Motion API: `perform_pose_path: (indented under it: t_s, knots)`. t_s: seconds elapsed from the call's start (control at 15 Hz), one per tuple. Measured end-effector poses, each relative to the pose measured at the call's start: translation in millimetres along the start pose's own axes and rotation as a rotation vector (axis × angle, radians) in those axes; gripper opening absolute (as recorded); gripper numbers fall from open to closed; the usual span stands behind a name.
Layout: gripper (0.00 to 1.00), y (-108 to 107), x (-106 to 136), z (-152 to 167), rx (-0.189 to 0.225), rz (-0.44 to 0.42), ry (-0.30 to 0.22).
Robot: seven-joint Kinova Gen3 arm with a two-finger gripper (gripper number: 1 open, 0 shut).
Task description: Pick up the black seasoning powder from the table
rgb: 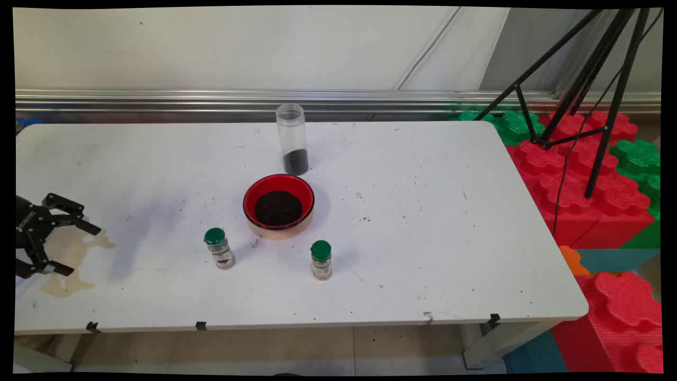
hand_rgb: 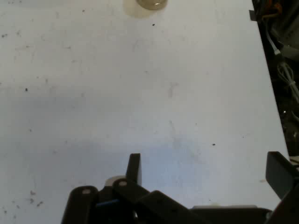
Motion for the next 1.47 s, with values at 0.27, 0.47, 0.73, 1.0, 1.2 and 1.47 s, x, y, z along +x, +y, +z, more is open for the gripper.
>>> perform_pose_path:
  t_s: [0.27,0.47,0.73,1.0,1.2,1.47]
  knots:
    - [1.00,-3,4,-1,0.016,-0.013,-0.003]
    - [1.00,-8,10,-3,0.041,-0.028,-0.009]
    - [1.00,-17,27,-5,0.086,-0.058,-0.018]
    - [1.00,-26,45,-5,0.127,-0.082,-0.024]
    - [1.00,-36,61,-5,0.163,-0.100,-0.029]
    - [1.00,-53,85,-3,0.218,-0.127,-0.037]
